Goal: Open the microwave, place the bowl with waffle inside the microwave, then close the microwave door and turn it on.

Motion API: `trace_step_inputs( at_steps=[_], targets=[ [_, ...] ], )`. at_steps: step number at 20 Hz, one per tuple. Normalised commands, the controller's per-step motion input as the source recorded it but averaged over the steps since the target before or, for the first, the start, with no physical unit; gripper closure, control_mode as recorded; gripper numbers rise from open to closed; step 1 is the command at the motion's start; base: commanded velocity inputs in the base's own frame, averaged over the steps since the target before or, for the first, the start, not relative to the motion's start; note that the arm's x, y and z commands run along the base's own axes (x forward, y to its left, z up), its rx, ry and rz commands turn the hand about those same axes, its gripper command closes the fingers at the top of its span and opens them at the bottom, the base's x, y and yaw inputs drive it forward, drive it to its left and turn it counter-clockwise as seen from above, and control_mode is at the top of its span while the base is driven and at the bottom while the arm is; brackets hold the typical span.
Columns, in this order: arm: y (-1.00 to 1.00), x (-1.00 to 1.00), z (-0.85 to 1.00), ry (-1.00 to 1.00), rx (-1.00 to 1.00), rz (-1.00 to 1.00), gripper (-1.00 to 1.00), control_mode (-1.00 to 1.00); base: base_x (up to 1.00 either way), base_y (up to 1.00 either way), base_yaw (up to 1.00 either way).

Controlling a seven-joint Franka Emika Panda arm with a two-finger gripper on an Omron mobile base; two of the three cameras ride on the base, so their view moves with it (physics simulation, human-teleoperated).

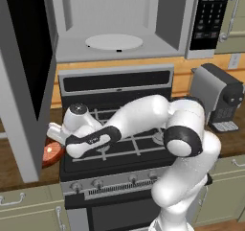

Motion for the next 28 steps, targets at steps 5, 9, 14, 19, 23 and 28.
trace_step_inputs(
  at_steps=[5,9,14,19,23,28],
  targets=[
    [-0.35,-0.30,0.77,-0.13,0.02,-0.18,1.00,-1.00,0.00,0.00,0.00],
    [-0.33,-0.35,0.90,-0.18,0.05,-0.18,1.00,-1.00,0.00,0.00,0.00],
    [-0.56,-0.44,0.92,-0.06,0.01,-0.17,1.00,-1.00,0.00,0.00,0.00],
    [-0.68,-0.53,0.84,-0.02,0.02,-0.17,1.00,-1.00,0.00,0.00,0.00],
    [-0.64,-0.65,0.83,-0.04,0.04,-0.11,1.00,-1.00,0.00,0.00,0.00],
    [-0.70,-0.62,0.80,-0.05,0.08,-0.09,1.00,-1.00,0.00,0.00,0.00]
  ],
)
